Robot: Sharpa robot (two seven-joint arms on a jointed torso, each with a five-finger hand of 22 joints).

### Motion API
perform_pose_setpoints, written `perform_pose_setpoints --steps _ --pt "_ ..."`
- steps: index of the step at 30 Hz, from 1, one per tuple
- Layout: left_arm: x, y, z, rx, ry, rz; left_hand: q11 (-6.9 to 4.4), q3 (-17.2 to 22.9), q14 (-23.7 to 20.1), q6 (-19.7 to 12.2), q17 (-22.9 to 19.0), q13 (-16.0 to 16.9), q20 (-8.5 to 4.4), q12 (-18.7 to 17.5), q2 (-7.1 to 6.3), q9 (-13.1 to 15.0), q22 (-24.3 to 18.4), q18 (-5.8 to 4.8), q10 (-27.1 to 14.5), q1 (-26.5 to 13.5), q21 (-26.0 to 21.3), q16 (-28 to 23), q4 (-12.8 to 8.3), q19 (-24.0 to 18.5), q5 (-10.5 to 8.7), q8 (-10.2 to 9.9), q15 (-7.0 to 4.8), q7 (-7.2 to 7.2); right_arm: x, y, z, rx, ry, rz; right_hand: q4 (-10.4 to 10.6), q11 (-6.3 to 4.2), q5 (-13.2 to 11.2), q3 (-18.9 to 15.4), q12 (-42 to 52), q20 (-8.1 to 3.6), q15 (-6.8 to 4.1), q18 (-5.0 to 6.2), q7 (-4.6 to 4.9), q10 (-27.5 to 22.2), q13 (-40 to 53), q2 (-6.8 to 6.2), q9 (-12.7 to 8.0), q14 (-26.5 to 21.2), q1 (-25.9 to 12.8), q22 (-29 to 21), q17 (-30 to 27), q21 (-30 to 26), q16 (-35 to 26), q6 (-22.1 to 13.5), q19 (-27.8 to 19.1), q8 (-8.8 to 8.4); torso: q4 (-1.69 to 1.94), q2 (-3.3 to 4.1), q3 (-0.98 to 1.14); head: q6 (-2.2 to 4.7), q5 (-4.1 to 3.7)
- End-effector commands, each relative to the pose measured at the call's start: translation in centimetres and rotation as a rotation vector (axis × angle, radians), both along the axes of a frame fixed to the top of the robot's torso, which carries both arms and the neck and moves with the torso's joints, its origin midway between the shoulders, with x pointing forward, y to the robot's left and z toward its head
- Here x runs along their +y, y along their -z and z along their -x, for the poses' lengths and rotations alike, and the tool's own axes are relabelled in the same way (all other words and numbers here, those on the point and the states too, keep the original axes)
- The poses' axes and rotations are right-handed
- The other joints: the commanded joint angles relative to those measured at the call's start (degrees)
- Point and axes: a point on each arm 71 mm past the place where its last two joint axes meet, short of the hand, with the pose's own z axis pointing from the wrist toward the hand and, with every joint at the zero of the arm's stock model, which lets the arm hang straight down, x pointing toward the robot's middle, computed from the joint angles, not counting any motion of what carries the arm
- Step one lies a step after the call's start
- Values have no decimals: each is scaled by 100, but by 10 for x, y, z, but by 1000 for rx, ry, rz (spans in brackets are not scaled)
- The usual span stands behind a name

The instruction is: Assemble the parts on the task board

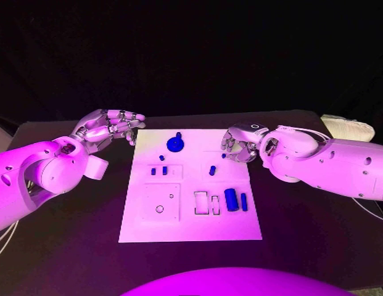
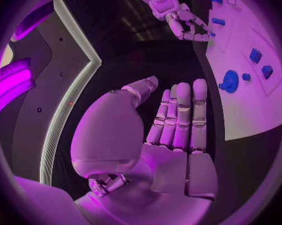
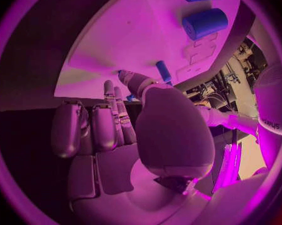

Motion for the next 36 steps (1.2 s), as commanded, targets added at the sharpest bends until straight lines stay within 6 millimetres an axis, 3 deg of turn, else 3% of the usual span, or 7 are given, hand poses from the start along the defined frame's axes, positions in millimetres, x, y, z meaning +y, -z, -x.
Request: perform_pose_setpoints --steps 1,14,36 --pt "-2 -2 1 -5 13 33 -18 -34 1 9 10 5 -6 32 -12 8 8 89 -33 40 40 26 11 53 -17 19 22 -33 2 4 0 -8 6 38 26 0 55 31 8 6 53 -67 18 -21 -14 -35 17 154 16 171 -112 143 -32 10 86 29 9 3 1 -7 3" --pt "0 -1 2 4 6 26 -9 -43 -19 -16 18 6 -5 35 -11 2 11 88 -51 51 49 28 19 71 -13 7 28 -17 10 12 1 2 0 13 22 -46 63 231 40 15 6 -150 -17 133 -17 95 105 158 84 706 -11 582 94 115 205 106 -3 6 6 -42 27" --pt "3 0 2 15 1 10 -2 -39 -11 -29 37 12 -4 52 13 -2 159 56 -62 95 171 54 20 225 -8 4 31 -5 20 18 4 40 -4 5 -131 -141 34 481 53 -40 -70 -169 -106 420 15 356 338 182 165 895 95 732 249 343 208 328 -2 3 9 -83 20"
